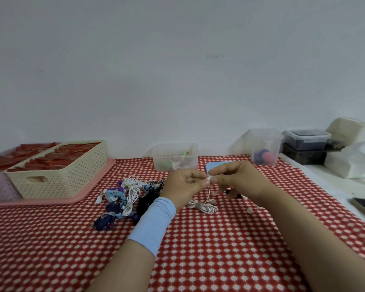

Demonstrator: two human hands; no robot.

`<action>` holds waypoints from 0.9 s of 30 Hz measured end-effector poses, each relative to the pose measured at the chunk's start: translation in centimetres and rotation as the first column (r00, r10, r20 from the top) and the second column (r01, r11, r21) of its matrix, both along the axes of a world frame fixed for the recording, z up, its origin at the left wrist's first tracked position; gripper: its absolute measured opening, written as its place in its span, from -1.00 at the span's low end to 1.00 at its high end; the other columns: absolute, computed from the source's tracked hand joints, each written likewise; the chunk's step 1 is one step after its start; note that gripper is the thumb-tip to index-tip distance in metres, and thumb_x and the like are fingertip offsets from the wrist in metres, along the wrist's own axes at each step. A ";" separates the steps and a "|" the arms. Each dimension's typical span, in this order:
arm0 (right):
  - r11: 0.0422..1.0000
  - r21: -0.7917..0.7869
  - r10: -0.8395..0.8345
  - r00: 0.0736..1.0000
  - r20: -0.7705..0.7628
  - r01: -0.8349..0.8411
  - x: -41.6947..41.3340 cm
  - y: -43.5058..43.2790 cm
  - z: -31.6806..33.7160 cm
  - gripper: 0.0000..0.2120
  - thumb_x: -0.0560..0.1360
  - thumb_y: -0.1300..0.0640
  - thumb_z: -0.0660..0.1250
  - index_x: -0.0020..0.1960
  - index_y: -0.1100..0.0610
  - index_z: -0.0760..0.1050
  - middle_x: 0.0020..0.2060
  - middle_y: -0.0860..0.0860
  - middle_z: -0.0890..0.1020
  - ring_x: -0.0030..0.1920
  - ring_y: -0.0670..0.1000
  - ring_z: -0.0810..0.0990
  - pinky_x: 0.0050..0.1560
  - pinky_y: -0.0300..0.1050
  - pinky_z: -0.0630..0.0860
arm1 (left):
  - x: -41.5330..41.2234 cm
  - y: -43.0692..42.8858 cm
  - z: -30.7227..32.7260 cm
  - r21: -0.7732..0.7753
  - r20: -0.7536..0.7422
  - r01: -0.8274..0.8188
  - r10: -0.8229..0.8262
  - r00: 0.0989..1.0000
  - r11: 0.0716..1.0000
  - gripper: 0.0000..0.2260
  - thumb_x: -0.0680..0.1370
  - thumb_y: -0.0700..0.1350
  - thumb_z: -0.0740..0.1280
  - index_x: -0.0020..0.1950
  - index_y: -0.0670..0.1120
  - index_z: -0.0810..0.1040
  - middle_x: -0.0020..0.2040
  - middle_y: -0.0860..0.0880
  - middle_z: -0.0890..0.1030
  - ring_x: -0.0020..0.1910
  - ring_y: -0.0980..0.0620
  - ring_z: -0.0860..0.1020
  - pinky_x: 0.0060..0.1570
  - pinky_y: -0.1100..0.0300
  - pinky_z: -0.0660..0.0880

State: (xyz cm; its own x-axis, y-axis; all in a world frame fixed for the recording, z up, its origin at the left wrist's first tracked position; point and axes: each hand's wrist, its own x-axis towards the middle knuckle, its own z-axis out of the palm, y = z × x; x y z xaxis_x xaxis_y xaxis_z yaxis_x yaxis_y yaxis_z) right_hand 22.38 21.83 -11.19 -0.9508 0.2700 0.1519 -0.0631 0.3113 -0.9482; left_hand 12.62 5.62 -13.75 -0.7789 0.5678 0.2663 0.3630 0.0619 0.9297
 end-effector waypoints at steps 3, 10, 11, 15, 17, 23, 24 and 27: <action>0.999 0.021 0.033 0.999 0.009 -0.033 0.0 0.2 0.0 -0.83 0.46 0.23 0.51 0.05 0.08 0.71 -0.26 -0.02 0.71 -0.28 -0.01 0.68 -0.35 -0.16 0.55 | 0.1 0.1 0.1 0.013 0.027 -0.012 0.011 1.000 1.000 -0.91 0.50 -0.21 0.47 -0.01 -0.11 0.71 -0.25 0.01 0.70 -0.32 0.21 0.61 -0.20 0.34 0.55; 0.997 0.060 0.040 0.999 0.026 -0.041 0.3 0.4 0.3 -0.84 0.50 0.14 0.48 0.08 0.07 0.70 -0.14 0.02 0.75 -0.23 0.00 0.70 -0.24 -0.09 0.62 | -0.1 0.1 -0.2 -0.025 0.058 0.017 -0.016 0.998 1.000 -0.92 0.53 -0.17 0.42 -0.01 -0.06 0.70 -0.24 -0.07 0.69 -0.29 0.10 0.56 -0.20 0.27 0.55; 0.998 0.017 0.058 0.997 0.046 -0.058 0.4 0.5 0.4 -0.83 0.53 0.11 0.44 0.11 0.07 0.69 -0.09 0.01 0.75 -0.21 0.02 0.70 -0.21 -0.07 0.61 | -0.1 0.0 -0.1 -0.015 0.070 0.039 -0.038 0.997 0.999 -0.91 0.54 -0.18 0.42 0.01 -0.08 0.70 -0.20 -0.05 0.70 -0.29 0.11 0.56 -0.20 0.28 0.54; 0.978 -0.165 0.151 0.982 0.115 -0.131 0.5 1.0 0.5 -0.79 0.58 0.12 0.36 0.11 0.19 0.69 -0.02 0.08 0.74 -0.24 0.00 0.65 -0.27 -0.13 0.55 | -0.2 -0.3 0.0 -0.008 0.107 0.120 -0.119 0.987 0.993 -0.90 0.54 -0.16 0.42 0.04 -0.06 0.69 -0.13 -0.02 0.73 -0.24 0.14 0.57 -0.05 0.21 0.56; 0.966 -0.208 0.181 0.974 0.134 -0.151 0.4 1.0 0.4 -0.79 0.52 0.12 0.40 0.07 0.20 0.70 -0.05 0.13 0.73 -0.24 -0.01 0.64 -0.32 -0.17 0.52 | -0.2 -0.3 0.0 -0.019 0.115 0.137 -0.134 0.984 0.990 -0.90 0.53 -0.15 0.43 0.03 -0.04 0.69 -0.13 0.00 0.73 -0.24 0.18 0.59 -0.01 0.20 0.55; 0.967 -0.207 0.183 0.970 0.160 -0.149 -0.1 0.9 -0.3 -0.70 0.36 0.06 0.48 0.02 0.19 0.71 -0.10 0.16 0.71 -0.27 -0.03 0.62 -0.39 -0.24 0.50 | -0.4 -0.4 -0.3 -0.042 0.133 0.155 -0.148 0.980 0.987 -0.88 0.52 -0.15 0.44 0.04 -0.09 0.70 -0.14 -0.01 0.72 -0.23 0.16 0.61 -0.05 0.20 0.54; 0.961 -0.225 0.196 0.969 0.148 -0.160 -0.2 0.9 -0.3 -0.71 0.37 0.07 0.48 0.03 0.20 0.71 -0.10 0.15 0.71 -0.27 -0.03 0.62 -0.40 -0.24 0.49 | -0.4 -0.4 -0.3 -0.015 0.158 0.162 -0.158 0.975 0.987 -0.89 0.52 -0.15 0.44 0.03 -0.08 0.70 -0.13 -0.04 0.72 -0.21 0.12 0.60 -0.03 0.17 0.55; 0.961 -0.219 0.199 0.970 0.136 -0.167 -0.1 1.0 -0.3 -0.72 0.38 0.07 0.47 0.02 0.19 0.71 -0.11 0.17 0.70 -0.28 -0.03 0.62 -0.39 -0.24 0.47 | -0.5 -0.3 -0.3 0.012 0.175 0.181 -0.180 0.968 0.983 -0.89 0.51 -0.17 0.44 0.03 -0.09 0.70 -0.11 -0.07 0.72 -0.19 0.09 0.61 -0.01 0.14 0.55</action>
